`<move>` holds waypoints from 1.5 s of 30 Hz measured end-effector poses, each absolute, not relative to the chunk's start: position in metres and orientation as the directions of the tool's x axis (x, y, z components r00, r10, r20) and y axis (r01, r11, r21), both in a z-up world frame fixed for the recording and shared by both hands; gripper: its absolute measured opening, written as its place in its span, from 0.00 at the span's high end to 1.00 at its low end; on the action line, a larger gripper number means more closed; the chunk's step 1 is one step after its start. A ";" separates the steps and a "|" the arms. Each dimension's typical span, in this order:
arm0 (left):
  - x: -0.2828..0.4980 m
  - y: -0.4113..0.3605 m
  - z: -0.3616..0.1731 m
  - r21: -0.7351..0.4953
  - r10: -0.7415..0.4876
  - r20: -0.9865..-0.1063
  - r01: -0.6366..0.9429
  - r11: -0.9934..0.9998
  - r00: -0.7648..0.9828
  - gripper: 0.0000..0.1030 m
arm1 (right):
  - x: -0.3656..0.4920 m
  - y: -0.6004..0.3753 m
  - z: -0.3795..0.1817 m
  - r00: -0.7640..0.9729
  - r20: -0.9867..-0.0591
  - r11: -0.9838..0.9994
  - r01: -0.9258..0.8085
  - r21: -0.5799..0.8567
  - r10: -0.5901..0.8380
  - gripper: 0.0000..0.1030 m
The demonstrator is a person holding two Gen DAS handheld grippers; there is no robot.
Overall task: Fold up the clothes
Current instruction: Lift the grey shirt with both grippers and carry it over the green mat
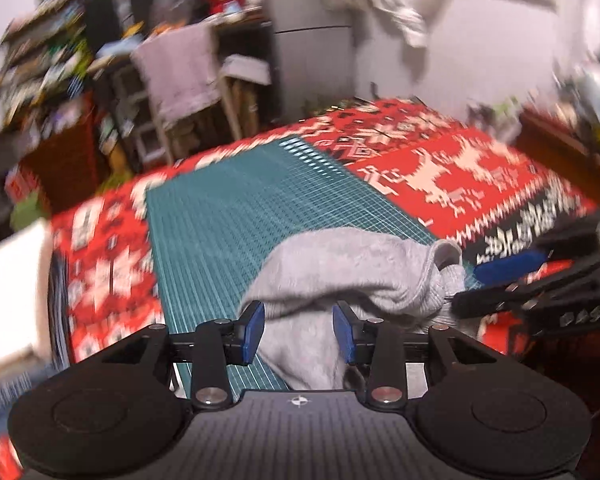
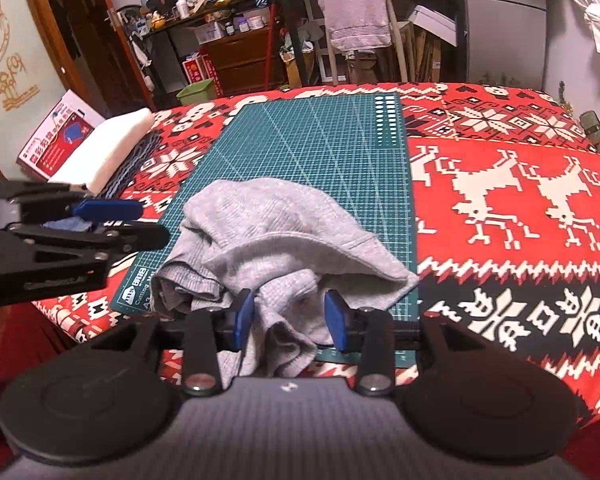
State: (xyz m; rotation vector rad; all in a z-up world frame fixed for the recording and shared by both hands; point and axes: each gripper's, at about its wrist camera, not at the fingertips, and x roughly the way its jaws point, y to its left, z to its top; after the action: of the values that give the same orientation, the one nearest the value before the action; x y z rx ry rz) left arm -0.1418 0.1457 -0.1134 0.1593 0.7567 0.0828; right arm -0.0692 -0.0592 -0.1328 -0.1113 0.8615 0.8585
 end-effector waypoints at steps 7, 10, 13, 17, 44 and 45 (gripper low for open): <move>-0.120 0.128 -0.123 0.391 0.136 -0.691 0.208 0.896 0.710 0.64 | -0.064 -0.079 -0.133 0.363 -0.704 0.698 -0.666 0.263 0.611 0.57; -0.119 0.123 -0.123 0.410 0.111 -0.705 0.274 0.870 0.701 0.64 | -0.062 -0.083 -0.134 0.361 -0.703 0.701 -0.660 0.272 0.613 0.57; -0.122 0.118 -0.119 0.428 0.088 -0.709 0.329 0.842 0.699 0.64 | -0.060 -0.084 -0.134 0.361 -0.701 0.697 -0.665 0.268 0.615 0.57; -0.127 0.113 -0.107 0.444 0.048 -0.716 0.401 0.802 0.697 0.65 | -0.060 -0.084 -0.134 0.358 -0.696 0.693 -0.665 0.277 0.622 0.57; -0.101 0.065 -0.133 0.445 -0.038 -0.888 0.877 0.179 0.458 0.71 | -0.048 -0.115 -0.144 0.379 -0.680 0.731 -0.587 0.346 0.627 0.57; -0.099 0.066 -0.134 0.446 -0.030 -0.889 0.878 0.173 0.458 0.71 | -0.048 -0.116 -0.144 0.380 -0.680 0.732 -0.585 0.349 0.628 0.57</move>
State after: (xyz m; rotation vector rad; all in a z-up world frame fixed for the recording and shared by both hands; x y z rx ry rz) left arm -0.0994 0.0661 -0.1335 1.2290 0.8838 -0.7799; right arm -0.0480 -0.1159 -0.1439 0.0531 0.8918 0.7748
